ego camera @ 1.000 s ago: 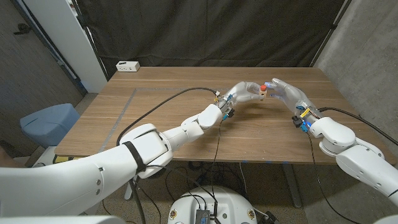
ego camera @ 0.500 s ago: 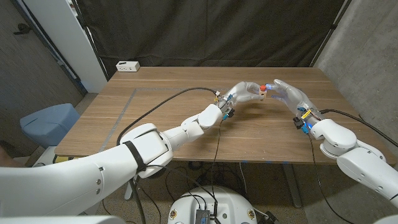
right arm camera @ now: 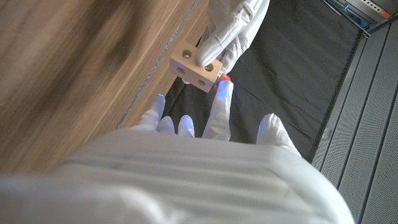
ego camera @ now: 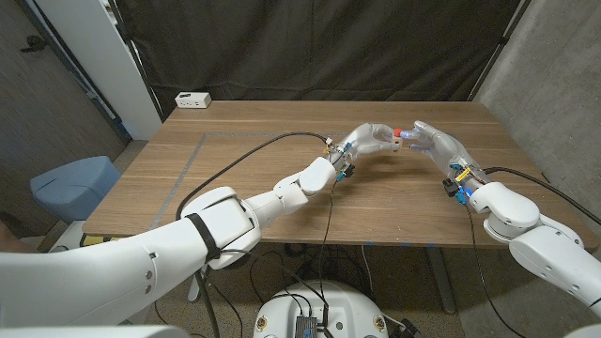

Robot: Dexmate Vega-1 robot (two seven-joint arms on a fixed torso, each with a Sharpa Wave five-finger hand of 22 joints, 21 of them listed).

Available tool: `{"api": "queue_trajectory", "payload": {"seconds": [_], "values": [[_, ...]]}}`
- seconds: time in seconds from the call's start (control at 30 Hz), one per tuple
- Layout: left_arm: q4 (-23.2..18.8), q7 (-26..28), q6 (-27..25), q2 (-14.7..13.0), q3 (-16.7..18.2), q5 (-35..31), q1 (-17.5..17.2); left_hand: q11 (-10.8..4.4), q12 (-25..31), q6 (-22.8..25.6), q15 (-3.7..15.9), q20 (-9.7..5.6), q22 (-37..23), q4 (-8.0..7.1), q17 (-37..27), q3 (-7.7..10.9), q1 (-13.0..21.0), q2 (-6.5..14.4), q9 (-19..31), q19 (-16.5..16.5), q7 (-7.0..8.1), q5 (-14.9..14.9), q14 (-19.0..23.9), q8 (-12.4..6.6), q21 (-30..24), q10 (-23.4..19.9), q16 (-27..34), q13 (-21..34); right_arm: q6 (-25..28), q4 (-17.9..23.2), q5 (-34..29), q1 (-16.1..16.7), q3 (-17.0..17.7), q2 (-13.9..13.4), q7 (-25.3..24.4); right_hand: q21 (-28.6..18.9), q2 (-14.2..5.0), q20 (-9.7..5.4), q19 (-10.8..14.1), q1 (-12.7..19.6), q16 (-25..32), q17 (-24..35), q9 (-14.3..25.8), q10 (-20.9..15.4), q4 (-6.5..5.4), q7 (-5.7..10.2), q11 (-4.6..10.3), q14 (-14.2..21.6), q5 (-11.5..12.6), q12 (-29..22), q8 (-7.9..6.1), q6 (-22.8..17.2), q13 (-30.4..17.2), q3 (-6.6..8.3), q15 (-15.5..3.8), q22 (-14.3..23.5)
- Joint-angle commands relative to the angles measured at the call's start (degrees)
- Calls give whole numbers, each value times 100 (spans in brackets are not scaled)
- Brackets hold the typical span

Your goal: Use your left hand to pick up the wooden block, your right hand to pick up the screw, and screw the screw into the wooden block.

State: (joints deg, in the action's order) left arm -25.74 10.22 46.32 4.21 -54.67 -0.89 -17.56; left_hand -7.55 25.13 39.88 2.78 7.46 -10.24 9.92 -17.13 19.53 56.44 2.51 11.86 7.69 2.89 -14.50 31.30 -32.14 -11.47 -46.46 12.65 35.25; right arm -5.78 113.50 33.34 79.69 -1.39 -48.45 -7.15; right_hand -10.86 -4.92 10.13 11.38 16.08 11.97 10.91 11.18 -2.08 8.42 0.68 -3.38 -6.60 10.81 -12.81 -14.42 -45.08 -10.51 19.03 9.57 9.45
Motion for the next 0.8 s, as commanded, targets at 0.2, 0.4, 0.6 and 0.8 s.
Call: {"api": "queue_trajectory", "payload": {"seconds": [0.2, 0.4, 0.6, 0.8], "values": [[-158, 40, -7, -71, 14, -67, -75, -482, 334, 1209, 541, -26, -15, -112, -28, 136, -89, 203, 18, 28, 296, -50, 19, -38, -15, -543, 19, 90, -292, -68, 1, 87, 47, 106, 120, -25, -36, -49, 50, 52, 43, 14, 17, -88, 13, -14, 23, 73, -6, -10, -43, -169, -16, 63, 20, 26], [-230, 46, -1, -101, 27, -100, -97, -480, 330, 1209, 539, -18, -15, -114, -29, 134, -92, 204, 18, 23, 288, -50, 19, -37, -13, -537, 20, 87, -178, 23, -62, 165, 117, 152, -111, -41, -44, -62, 111, 71, 59, 11, 19, -177, 20, -26, -9, 141, -4, -20, -35, -206, -16, 75, -14, 26], [-255, 47, 3, -109, 36, -126, -99, -477, 329, 1207, 541, -25, -15, -111, -29, 136, -87, 203, 18, 26, 285, -51, 17, -35, -14, -543, 19, 81, -88, 70, -130, 176, 140, 225, -300, -66, -36, -41, 217, 90, 84, 8, 22, -240, 29, -42, -82, 250, -3, -14, 23, -137, -18, 82, 2, 25], [-326, 48, -17, -136, 50, -147, -121, -481, 332, 1213, 536, -24, -15, -110, -32, 133, -85, 202, 18, 24, 290, -50, 16, -37, -13, -540, 21, 88, -75, 51, -197, 135, 118, 263, -343, -77, -14, 0, 292, 98, 96, 6, 25, -277, 35, -37, -123, 326, -6, -3, 83, -43, -21, 80, 26, 24]]}}
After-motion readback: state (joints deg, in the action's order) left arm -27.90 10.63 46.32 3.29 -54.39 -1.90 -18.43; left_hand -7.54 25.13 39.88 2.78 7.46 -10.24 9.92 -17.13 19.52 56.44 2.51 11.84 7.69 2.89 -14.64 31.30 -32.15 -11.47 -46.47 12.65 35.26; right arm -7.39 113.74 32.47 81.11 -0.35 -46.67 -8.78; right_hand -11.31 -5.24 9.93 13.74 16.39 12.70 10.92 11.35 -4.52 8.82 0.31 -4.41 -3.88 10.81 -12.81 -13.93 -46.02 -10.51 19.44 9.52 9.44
